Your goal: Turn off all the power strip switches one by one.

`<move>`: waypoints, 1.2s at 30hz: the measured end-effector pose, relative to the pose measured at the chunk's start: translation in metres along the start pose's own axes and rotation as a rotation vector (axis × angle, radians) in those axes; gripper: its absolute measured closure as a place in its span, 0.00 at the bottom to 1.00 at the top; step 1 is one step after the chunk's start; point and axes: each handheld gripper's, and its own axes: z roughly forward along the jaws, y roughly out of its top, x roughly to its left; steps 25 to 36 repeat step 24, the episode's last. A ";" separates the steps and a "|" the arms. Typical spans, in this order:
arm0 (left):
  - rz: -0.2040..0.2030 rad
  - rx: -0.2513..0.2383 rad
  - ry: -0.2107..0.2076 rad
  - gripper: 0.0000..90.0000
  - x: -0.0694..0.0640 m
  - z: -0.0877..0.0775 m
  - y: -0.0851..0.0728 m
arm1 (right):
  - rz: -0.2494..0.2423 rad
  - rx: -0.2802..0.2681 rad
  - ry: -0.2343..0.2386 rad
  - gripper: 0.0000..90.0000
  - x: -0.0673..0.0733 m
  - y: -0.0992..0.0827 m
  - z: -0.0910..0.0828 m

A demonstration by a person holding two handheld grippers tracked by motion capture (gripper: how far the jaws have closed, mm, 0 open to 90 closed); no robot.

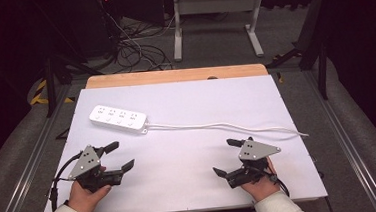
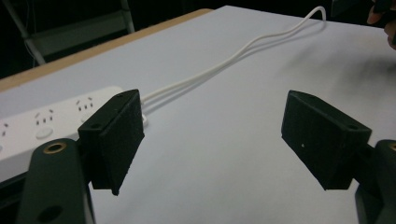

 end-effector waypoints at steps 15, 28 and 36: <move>-0.025 0.037 0.010 0.25 0.001 -0.002 -0.009 | -0.001 0.002 0.005 0.04 0.001 -0.001 -0.001; -0.002 0.024 0.036 0.24 0.001 -0.003 -0.007 | 0.000 0.001 0.004 0.04 0.001 -0.001 -0.001; -0.002 0.024 0.036 0.24 0.001 -0.003 -0.007 | 0.000 0.001 0.004 0.04 0.001 -0.001 -0.001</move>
